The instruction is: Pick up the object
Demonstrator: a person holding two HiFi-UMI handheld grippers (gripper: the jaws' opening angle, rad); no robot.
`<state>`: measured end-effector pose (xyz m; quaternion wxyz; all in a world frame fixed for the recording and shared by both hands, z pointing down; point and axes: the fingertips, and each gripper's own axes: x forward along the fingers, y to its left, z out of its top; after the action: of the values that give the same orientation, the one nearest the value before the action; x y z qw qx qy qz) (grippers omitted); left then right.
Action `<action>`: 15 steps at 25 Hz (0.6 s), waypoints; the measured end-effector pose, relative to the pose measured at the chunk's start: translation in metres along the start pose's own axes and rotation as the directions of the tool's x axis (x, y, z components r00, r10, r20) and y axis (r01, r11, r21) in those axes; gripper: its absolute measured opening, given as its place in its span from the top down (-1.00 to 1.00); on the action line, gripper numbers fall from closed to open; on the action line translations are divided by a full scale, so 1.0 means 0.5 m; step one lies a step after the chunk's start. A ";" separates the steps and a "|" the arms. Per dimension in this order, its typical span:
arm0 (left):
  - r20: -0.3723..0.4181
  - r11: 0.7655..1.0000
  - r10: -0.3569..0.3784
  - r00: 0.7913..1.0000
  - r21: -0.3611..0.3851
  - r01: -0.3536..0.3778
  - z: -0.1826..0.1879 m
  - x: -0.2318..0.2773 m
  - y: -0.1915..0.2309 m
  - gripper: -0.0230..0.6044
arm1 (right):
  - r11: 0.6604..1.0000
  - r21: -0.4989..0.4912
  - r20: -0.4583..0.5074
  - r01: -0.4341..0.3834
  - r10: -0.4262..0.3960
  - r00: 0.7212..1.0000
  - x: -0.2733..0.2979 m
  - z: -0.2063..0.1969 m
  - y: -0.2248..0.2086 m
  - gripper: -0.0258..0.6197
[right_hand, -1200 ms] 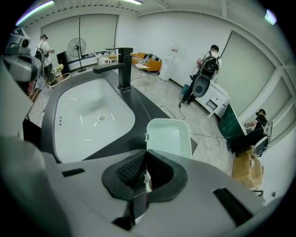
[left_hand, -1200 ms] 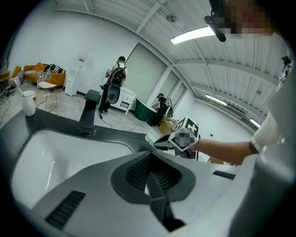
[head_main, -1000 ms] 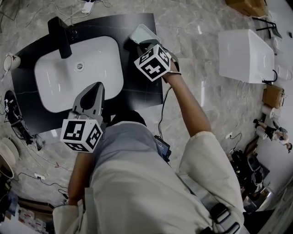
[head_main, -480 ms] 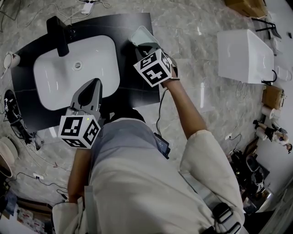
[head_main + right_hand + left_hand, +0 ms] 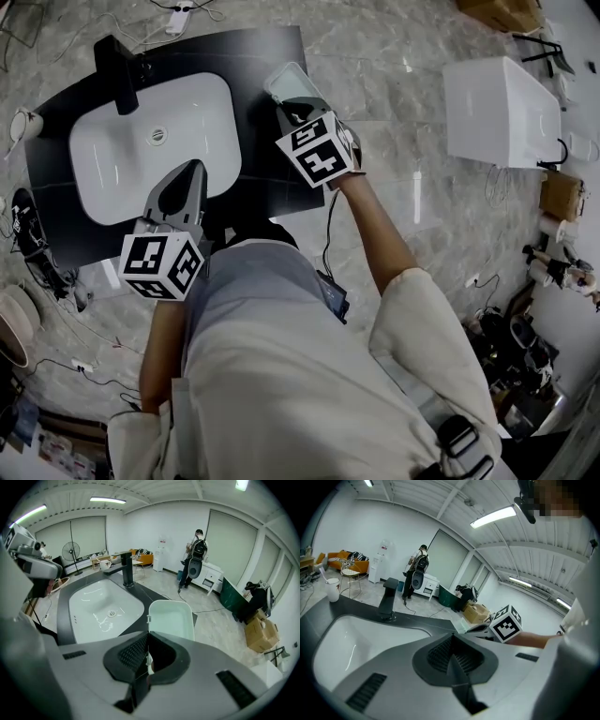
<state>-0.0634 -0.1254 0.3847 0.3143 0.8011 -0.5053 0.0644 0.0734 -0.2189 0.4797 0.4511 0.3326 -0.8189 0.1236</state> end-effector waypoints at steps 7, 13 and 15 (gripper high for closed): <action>0.027 1.000 0.007 1.000 0.021 -0.007 0.010 -0.012 -0.024 0.92 | 0.995 0.093 0.053 -0.020 0.015 0.998 -0.050 -0.016 0.005 0.88; 0.055 1.000 0.022 0.998 0.015 -0.023 0.006 -0.022 -0.024 0.92 | 0.992 0.121 0.070 -0.037 0.029 0.997 -0.075 -0.025 0.027 0.88; 0.072 1.000 0.031 0.997 0.002 -0.031 0.004 -0.026 -0.025 0.92 | 0.990 0.131 0.080 -0.042 0.031 0.996 -0.083 -0.030 0.034 0.88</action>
<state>-0.0597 -0.1129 0.3720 0.2939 0.7954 -0.5285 0.0413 0.0875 -0.1805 0.4555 0.3933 0.3513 -0.8319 0.1730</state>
